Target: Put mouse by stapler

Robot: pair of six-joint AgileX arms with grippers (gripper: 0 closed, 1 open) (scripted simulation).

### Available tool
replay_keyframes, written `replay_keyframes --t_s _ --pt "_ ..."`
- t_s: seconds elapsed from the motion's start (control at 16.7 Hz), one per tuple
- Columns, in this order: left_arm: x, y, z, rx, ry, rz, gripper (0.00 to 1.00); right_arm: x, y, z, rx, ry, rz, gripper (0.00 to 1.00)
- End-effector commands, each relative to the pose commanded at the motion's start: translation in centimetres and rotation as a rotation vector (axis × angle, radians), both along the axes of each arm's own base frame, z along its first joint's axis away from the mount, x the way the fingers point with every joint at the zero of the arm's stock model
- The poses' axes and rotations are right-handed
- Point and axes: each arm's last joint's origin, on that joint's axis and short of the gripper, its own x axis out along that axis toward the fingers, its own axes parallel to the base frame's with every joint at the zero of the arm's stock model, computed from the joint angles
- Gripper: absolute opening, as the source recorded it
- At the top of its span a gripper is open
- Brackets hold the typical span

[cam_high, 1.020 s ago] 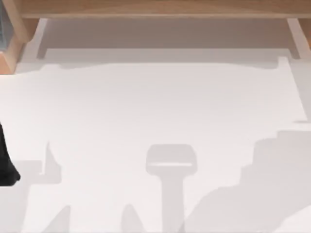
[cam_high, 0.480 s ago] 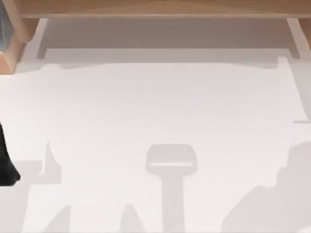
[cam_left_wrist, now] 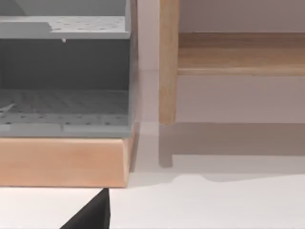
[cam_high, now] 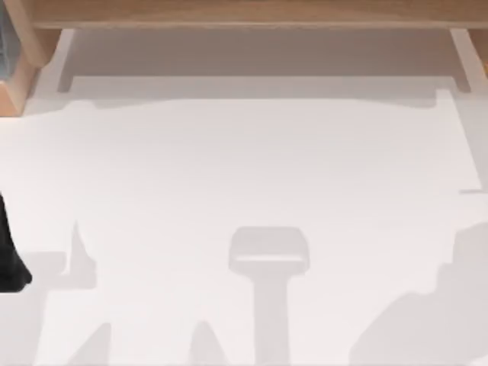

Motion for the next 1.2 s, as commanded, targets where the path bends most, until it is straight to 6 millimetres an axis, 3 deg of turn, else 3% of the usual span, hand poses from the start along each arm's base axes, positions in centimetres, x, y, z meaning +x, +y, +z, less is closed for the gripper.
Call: replay_keyframes --t_s 0.84,1.2 --pt "0.0 0.0 0.0 0.000 0.000 0.000 1.00 0.4 -0.2 0.7 -0.024 -0.062 0.001 0.00" --pt "0.0 0.0 0.0 0.000 0.000 0.000 1.00 0.5 0.0 -0.4 -0.015 -0.040 0.006 0.00"
